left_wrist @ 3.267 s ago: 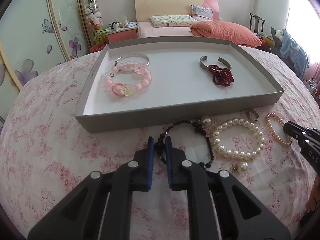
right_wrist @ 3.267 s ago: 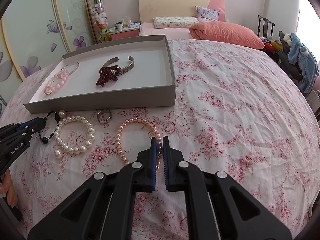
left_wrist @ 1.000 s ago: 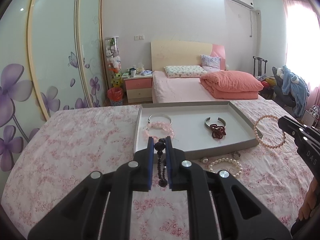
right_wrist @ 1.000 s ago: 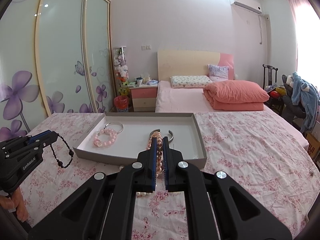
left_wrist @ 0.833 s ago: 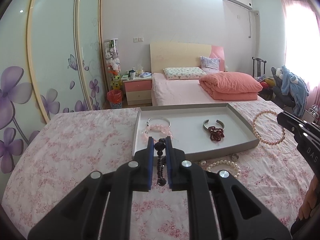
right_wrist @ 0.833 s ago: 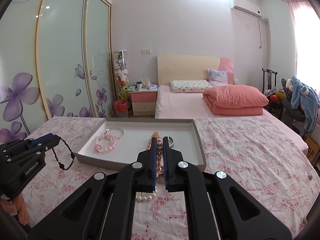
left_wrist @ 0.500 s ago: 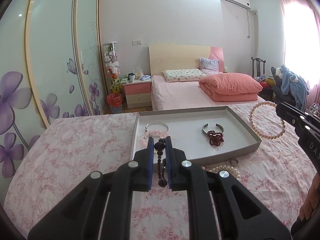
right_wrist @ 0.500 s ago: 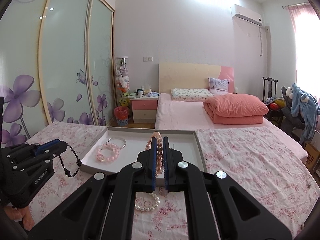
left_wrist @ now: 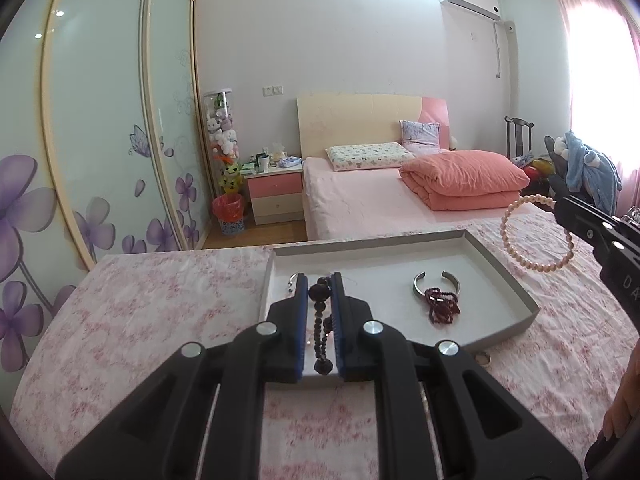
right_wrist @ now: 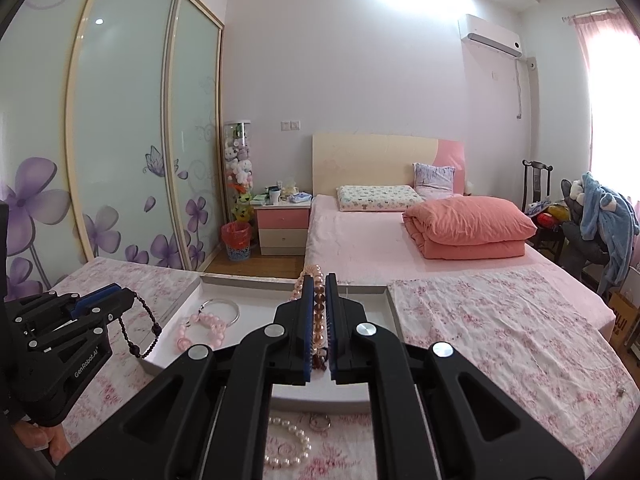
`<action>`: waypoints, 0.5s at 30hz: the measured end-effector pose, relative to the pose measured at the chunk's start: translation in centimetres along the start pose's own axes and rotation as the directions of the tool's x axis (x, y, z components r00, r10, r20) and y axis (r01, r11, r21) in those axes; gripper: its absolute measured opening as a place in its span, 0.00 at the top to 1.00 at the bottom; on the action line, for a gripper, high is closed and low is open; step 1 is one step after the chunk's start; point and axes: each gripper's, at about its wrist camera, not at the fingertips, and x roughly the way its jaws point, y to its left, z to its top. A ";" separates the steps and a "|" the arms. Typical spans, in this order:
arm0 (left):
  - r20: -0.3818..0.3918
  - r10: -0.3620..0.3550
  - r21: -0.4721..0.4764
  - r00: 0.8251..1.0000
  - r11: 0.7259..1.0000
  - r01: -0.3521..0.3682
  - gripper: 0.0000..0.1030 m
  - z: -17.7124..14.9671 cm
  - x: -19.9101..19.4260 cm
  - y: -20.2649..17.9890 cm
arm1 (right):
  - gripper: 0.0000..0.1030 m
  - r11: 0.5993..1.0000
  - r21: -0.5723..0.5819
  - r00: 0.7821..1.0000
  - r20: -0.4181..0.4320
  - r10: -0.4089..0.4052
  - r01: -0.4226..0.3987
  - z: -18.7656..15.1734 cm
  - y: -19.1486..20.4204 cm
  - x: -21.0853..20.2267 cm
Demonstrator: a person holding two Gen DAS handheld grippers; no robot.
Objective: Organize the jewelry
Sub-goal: 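Carry both bracelets into the gray tray and open both tools to release them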
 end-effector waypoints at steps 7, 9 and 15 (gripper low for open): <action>-0.026 -0.032 0.000 0.999 0.999 0.032 0.88 1.1 4.1 -0.7 | 0.94 1.000 0.018 0.998 -0.064 0.017 -0.016 -0.1 -0.1 4.4; -0.043 -0.039 -0.003 0.998 0.999 0.039 0.88 1.3 5.4 -0.8 | 0.94 0.999 0.031 0.995 -0.091 0.025 -0.023 -0.3 -0.1 5.8; -0.095 -0.049 -0.027 0.994 0.999 0.046 0.88 1.5 9.0 -1.0 | 0.94 0.998 0.061 0.989 -0.144 0.041 -0.032 -0.7 -0.1 9.0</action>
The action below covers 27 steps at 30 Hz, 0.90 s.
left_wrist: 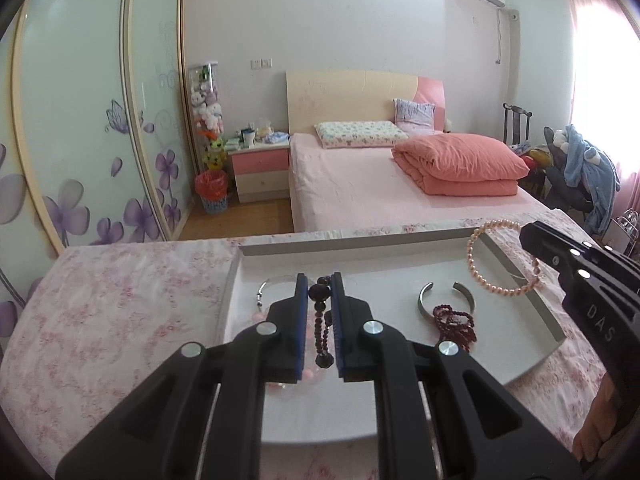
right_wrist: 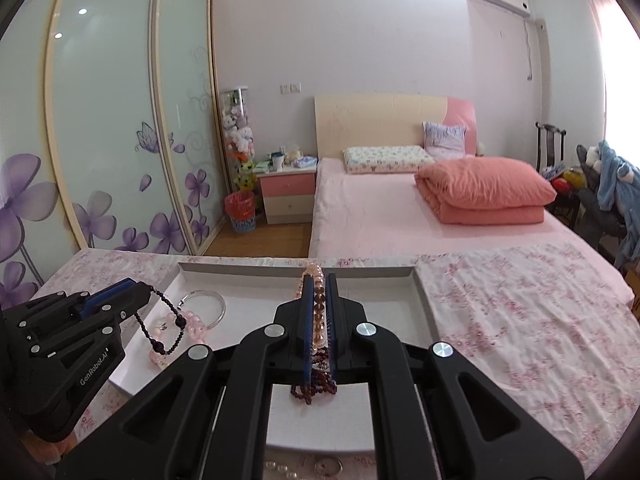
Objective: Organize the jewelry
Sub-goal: 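Carry both bracelets into the gray tray and open both tools to release them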
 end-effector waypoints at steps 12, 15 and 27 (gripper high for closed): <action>-0.011 -0.018 -0.078 1.000 0.997 0.017 0.78 0.4 1.6 1.8 | 0.88 0.997 0.070 0.998 -0.054 0.018 -0.014 -0.7 -1.9 0.9; -0.010 -0.001 -0.096 1.000 0.995 0.000 0.78 0.2 0.7 2.7 | 0.88 0.997 0.073 0.998 -0.060 0.008 -0.004 -0.9 -2.1 0.5; -0.010 0.024 -0.101 1.000 0.995 -0.025 0.72 -2.9 -4.6 4.7 | 0.88 0.999 0.037 0.992 -0.124 0.025 -0.021 -3.3 -1.8 -3.1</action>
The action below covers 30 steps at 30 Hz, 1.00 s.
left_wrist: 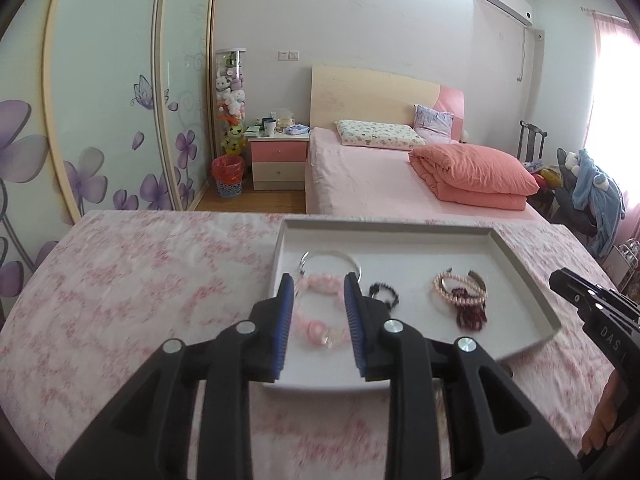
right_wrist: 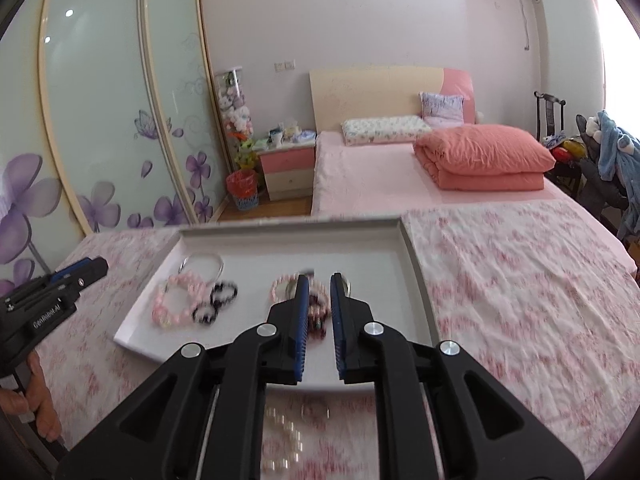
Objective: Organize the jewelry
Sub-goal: 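Carry both bracelets into the gray tray and open both tools to release them, then grasp the silver ring on the bed with the right tool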
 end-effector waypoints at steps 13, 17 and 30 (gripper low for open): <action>-0.054 0.013 -0.014 0.998 1.000 -0.014 0.67 -4.0 -2.6 2.5 | 0.88 1.000 0.003 0.974 -0.226 0.007 -0.007 -5.5 -1.1 1.2; -0.054 0.014 -0.011 0.998 1.000 -0.014 0.63 -4.4 -2.9 2.5 | 0.74 1.000 -0.002 0.965 -0.263 0.007 -0.008 -5.9 -0.9 1.9; -0.074 0.013 -0.011 0.997 1.000 -0.014 0.60 -5.0 -2.6 2.7 | 0.70 0.997 -0.080 0.955 -0.294 -0.037 0.014 -5.9 0.7 3.4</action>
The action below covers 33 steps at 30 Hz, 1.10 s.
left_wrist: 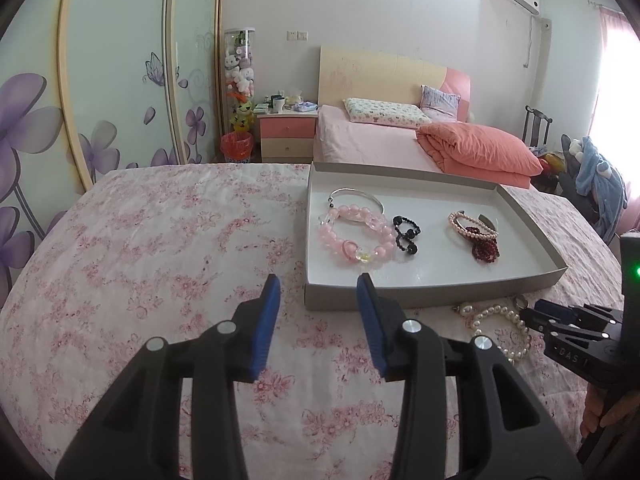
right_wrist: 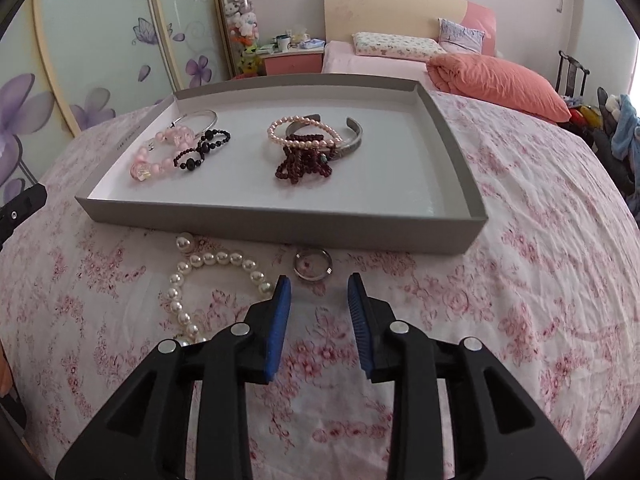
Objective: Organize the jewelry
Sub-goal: 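Grasp the silver ring on the bed with the right tool, then grasp a pearl earring beside the white pearl bracelet with the left tool while the right holds the ring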
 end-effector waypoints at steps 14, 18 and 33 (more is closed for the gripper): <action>-0.045 -0.101 0.056 0.994 0.993 0.104 0.55 -0.7 -0.6 -3.1 | 0.78 0.998 0.011 0.998 0.002 -0.055 0.055 0.0 -0.2 0.0; -0.104 -0.162 0.091 0.981 0.981 0.172 0.52 -1.8 -0.5 -5.3 | 0.78 0.992 0.074 0.995 -0.004 -0.099 0.099 -0.5 -2.2 -0.7; -0.277 -0.215 0.187 0.937 0.944 0.272 0.50 -5.4 2.1 -13.6 | 0.78 0.983 0.114 0.989 0.010 -0.150 0.147 -3.5 -5.4 -3.0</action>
